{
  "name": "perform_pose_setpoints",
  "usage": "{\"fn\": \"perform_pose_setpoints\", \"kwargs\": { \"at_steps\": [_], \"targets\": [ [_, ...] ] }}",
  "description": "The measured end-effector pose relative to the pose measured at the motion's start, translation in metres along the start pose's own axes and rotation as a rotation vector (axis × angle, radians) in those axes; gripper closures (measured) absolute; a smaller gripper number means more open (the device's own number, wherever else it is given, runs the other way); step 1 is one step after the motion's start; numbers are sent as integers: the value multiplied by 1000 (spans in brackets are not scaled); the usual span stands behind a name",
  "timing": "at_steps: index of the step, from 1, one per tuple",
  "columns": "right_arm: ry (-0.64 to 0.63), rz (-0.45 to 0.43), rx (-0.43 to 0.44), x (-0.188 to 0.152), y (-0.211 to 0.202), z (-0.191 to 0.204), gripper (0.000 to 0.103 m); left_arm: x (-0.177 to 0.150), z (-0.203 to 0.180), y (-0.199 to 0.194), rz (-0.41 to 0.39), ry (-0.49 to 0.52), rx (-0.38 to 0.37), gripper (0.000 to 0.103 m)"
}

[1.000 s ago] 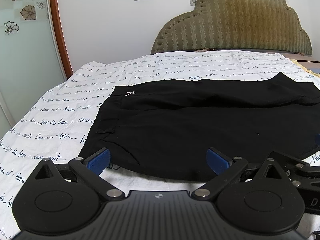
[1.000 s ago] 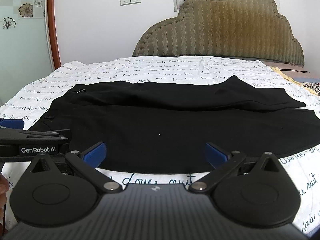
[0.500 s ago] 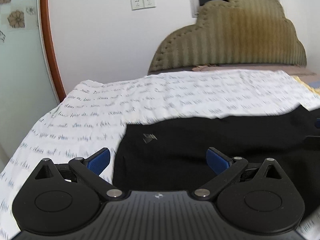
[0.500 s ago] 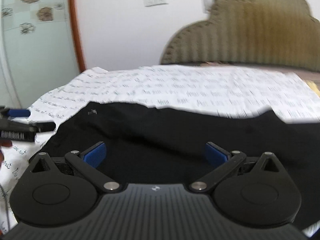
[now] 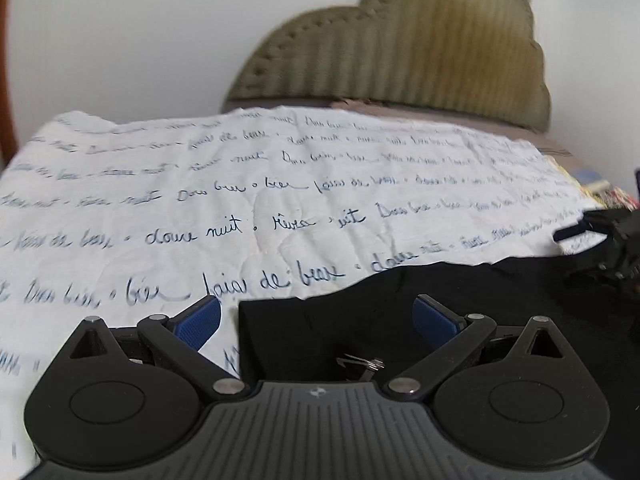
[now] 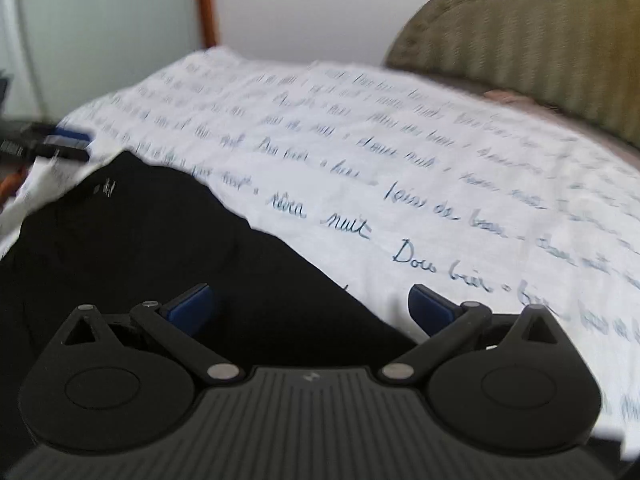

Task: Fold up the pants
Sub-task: 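Grasp the pants hem with the right gripper while the left gripper grasps the other hem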

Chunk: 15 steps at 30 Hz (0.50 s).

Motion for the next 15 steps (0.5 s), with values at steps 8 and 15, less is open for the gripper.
{"fn": "perform_pose_setpoints", "kwargs": {
  "at_steps": [8, 15],
  "targets": [
    [-54, 152, 134, -6, 50, -26, 1, -1, 31, 51, 135, -12, -73, 0],
    [-85, 162, 215, 0, 37, -22, 84, -7, 26, 48, 111, 33, -75, 50]
  ]
}}
Point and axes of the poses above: each gripper's, at about its wrist camera, not at the fingertips, and y roughly the way its jaws point, z to its left, x to its top, the point moved 4 cm from there along y, roughly the way its jaws point, and after that the axes turned 9 degrees about -y, right-handed, at the moved point
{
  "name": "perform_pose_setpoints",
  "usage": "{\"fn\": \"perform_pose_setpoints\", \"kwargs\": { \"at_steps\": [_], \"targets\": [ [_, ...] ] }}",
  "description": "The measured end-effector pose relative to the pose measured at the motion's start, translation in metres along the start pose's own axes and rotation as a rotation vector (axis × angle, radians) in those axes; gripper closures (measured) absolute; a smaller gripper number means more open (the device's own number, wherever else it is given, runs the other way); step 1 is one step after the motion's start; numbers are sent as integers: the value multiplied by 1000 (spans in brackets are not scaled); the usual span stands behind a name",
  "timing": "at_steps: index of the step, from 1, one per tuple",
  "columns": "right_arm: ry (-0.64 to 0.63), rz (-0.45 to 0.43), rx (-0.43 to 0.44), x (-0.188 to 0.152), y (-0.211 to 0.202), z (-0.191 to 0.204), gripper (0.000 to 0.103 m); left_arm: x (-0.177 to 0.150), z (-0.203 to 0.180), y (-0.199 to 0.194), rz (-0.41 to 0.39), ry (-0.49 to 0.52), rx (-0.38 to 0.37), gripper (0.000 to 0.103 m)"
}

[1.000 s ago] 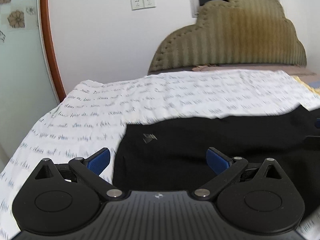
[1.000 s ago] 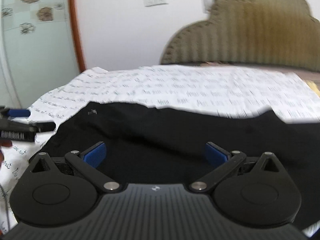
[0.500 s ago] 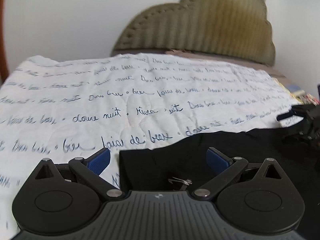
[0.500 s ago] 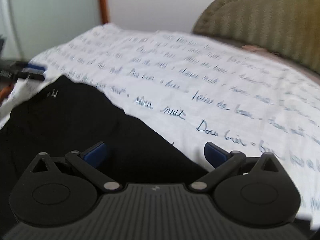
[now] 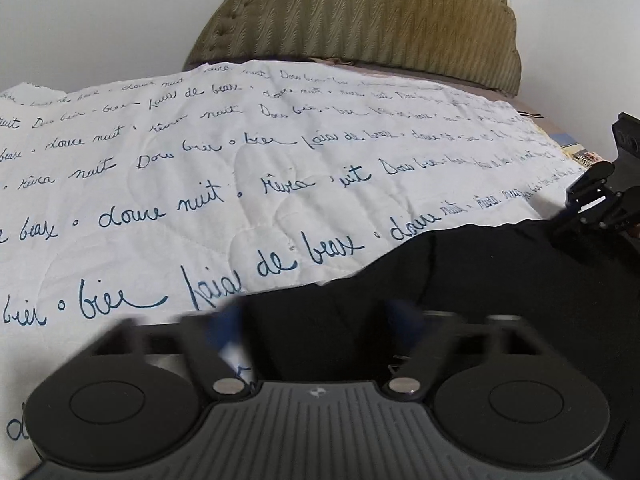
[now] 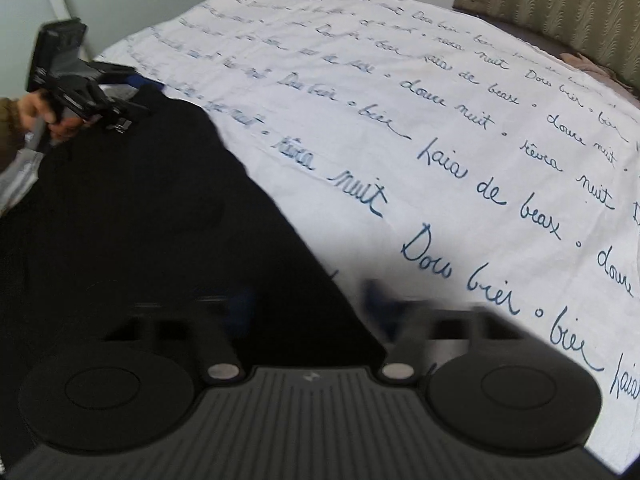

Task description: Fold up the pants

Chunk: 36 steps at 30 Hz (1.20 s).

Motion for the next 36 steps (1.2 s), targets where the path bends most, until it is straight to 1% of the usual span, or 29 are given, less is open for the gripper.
{"fn": "perform_pose_setpoints", "kwargs": {
  "at_steps": [1, 2, 3, 4, 7, 9, 11, 12, 13, 14, 15, 16, 18, 20, 23, 27, 30, 32, 36],
  "targets": [
    [-3, 0, -6, -1, -3, 2, 94, 1, 3, -3, 0, -33, -4, 58],
    [-20, 3, -14, -2, -6, 4, 96, 2, 5, -7, -2, -73, -31, 69],
    [-37, -1, -26, -3, -8, 8, 96, 2, 6, -11, -6, -108, -60, 71],
    [-48, -2, -41, -3, -8, 10, 97, 3, 5, -15, -13, -130, -66, 73],
    [-95, -18, -136, 3, -12, 22, 99, 8, -4, -23, -47, -129, -38, 80],
    [-124, -41, -245, 12, -17, 25, 100, 15, -9, -29, -95, -135, -6, 83],
    [-181, -67, -395, 23, -21, 27, 101, 22, -10, -31, -158, -125, 39, 84],
    [-201, -87, -473, 29, -22, 29, 101, 24, -10, -25, -157, -101, 78, 84],
    [-220, -103, -544, 34, -21, 31, 101, 24, -9, -18, -133, -101, 109, 84],
    [-243, -97, -599, 37, -17, 32, 101, 23, -9, -14, -116, -113, 131, 85],
    [-265, -81, -640, 38, -10, 35, 101, 21, -13, -15, -126, -108, 141, 85],
    [-288, -72, -667, 39, -6, 41, 101, 20, -18, -21, -153, -89, 141, 85],
    [-345, -80, -729, 37, -8, 55, 101, 18, -30, -39, -214, -32, 129, 85],
    [-355, -123, -756, 35, -22, 69, 101, 17, -38, -59, -267, 21, 127, 85],
    [-370, -193, -800, 28, -53, 92, 101, 11, -45, -86, -317, 38, 106, 85],
    [-406, -260, -832, 10, -82, 135, 101, -15, -65, -121, -369, 97, 91, 85],
    [-448, -276, -852, -15, -96, 171, 101, -45, -76, -144, -374, 103, 69, 85],
    [-461, -275, -847, -33, -104, 195, 101, -67, -79, -160, -365, 82, 46, 85],
    [-502, -262, -828, -73, -116, 246, 101, -108, -84, -183, -335, 54, 27, 85]
  ]
}}
Point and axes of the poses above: each gripper's, at about its wrist camera, not at the fingertips, and y roughly the way its jaws point, z to its left, x to its top, the point moved 4 cm from there along y, roughly the way its jaws point, and after that the axes turned 9 degrees about -y, right-handed, at the moved point
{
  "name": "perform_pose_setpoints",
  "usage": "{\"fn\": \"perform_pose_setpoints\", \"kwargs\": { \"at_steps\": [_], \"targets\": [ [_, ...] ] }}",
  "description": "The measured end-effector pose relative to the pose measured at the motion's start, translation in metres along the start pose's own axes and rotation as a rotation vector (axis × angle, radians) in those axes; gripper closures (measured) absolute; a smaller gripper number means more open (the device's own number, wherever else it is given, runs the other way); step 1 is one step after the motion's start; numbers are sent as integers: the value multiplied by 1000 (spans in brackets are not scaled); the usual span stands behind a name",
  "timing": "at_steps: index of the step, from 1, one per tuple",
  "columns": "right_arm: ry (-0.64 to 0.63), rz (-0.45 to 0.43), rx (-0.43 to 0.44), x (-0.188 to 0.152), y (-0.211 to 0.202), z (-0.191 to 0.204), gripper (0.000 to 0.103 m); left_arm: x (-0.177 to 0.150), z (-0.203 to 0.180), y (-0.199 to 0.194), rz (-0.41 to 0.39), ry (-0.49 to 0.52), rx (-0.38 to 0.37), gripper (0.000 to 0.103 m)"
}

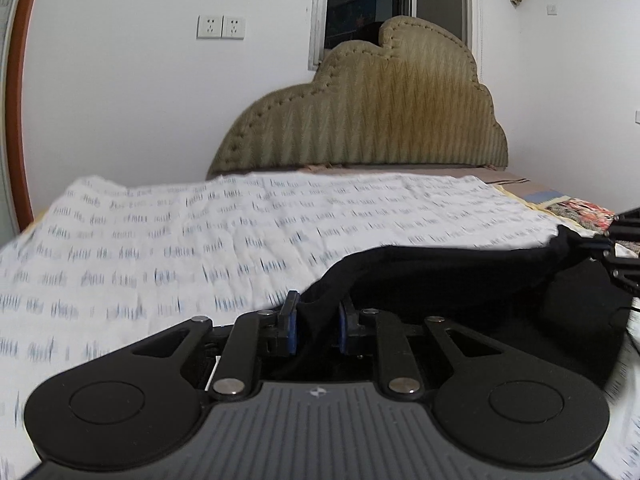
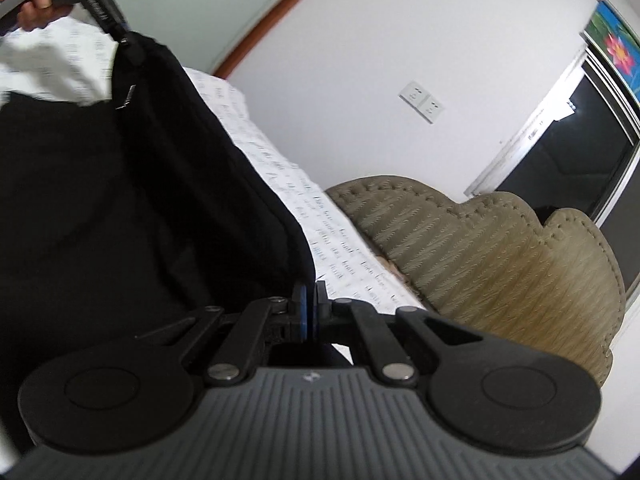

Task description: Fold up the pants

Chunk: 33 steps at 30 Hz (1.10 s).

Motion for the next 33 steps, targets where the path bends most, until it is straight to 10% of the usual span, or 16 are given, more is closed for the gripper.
{"fn": "perform_pose_setpoints", "kwargs": {
  "at_steps": [15, 24, 27, 33],
  "targets": [
    [-60, 61, 161, -22, -90, 93, 101, -68, -2, -56, 74, -114, 78, 87],
    [-115, 134, 221, -27, -87, 112, 99, -50, 7, -77, 60, -196, 190, 88],
    [46, 37, 252, -1, -103, 83, 99, -26, -15, -82, -8, -136, 150, 87],
    [283, -25, 254, 36, -55, 65, 99, -28, -64, -11, 138, -51, 125, 32]
  ]
}}
Point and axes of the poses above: each gripper's, at about its wrist camera, not at the fingertips, and y roughly the way its jaws point, z to its left, x to its top, the point moved 4 cm from there along y, roughly the way its jaws point, and after that the axes turned 9 degrees about -y, right-handed, at the moved point
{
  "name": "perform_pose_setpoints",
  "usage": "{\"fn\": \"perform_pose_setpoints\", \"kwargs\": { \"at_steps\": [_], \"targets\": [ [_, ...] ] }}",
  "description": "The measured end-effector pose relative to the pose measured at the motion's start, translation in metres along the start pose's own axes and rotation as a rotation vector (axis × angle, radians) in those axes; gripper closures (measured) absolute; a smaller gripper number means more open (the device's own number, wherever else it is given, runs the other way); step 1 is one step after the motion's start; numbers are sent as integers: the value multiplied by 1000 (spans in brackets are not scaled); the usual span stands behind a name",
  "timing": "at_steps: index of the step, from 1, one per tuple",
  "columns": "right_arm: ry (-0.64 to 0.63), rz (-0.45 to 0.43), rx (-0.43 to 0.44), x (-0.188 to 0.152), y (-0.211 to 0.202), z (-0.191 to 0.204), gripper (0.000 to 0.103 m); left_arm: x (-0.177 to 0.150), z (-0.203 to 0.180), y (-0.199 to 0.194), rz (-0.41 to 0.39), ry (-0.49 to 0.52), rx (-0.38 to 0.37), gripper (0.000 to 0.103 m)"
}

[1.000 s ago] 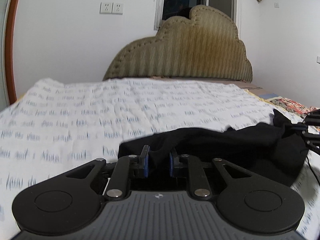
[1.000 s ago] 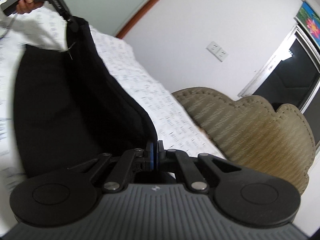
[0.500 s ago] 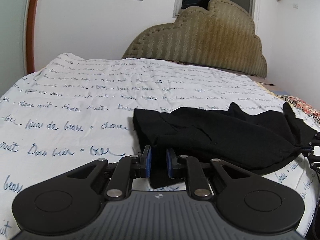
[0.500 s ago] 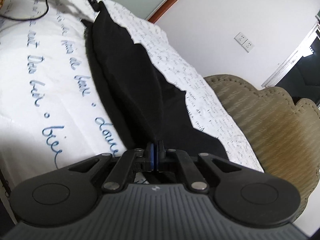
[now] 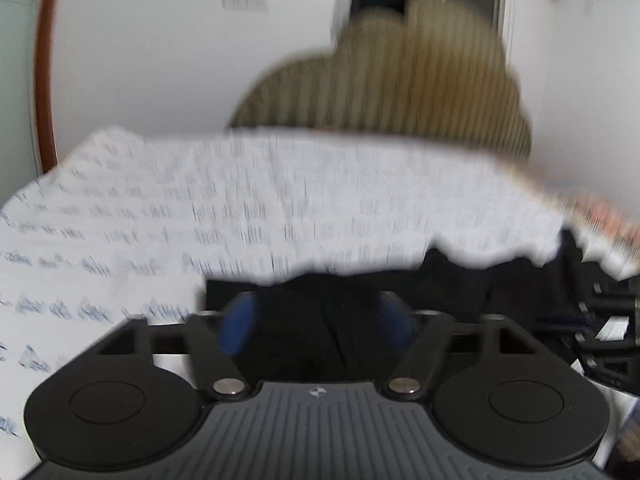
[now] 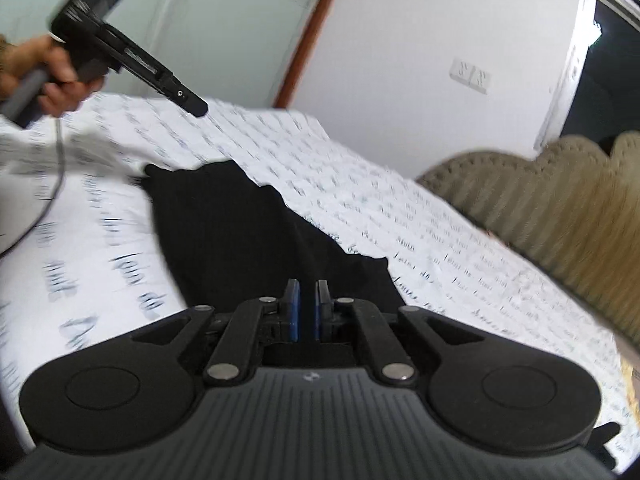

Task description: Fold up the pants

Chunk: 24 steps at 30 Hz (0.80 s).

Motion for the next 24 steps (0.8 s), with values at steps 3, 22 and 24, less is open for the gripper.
{"fn": "perform_pose_setpoints", "kwargs": {
  "at_steps": [3, 22, 24],
  "targets": [
    [58, 159, 77, -21, 45, 10, 98, -34, -3, 29, 152, 124, 101, 32],
    [629, 155, 287, -37, 171, -143, 98, -73, -106, 38, 133, 402, -43, 32],
    [608, 139, 259, -38, 171, -142, 97, -72, -100, 35, 154, 354, -63, 33]
  ]
}}
Point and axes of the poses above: each gripper's, at about its wrist camera, not at the fingertips, and y roughly the way its jaws point, z to its left, x to its top, the point moved 4 cm from there along y, roughly the way its jaws point, and after that the axes turned 9 degrees about -y, right-handed, at the moved point
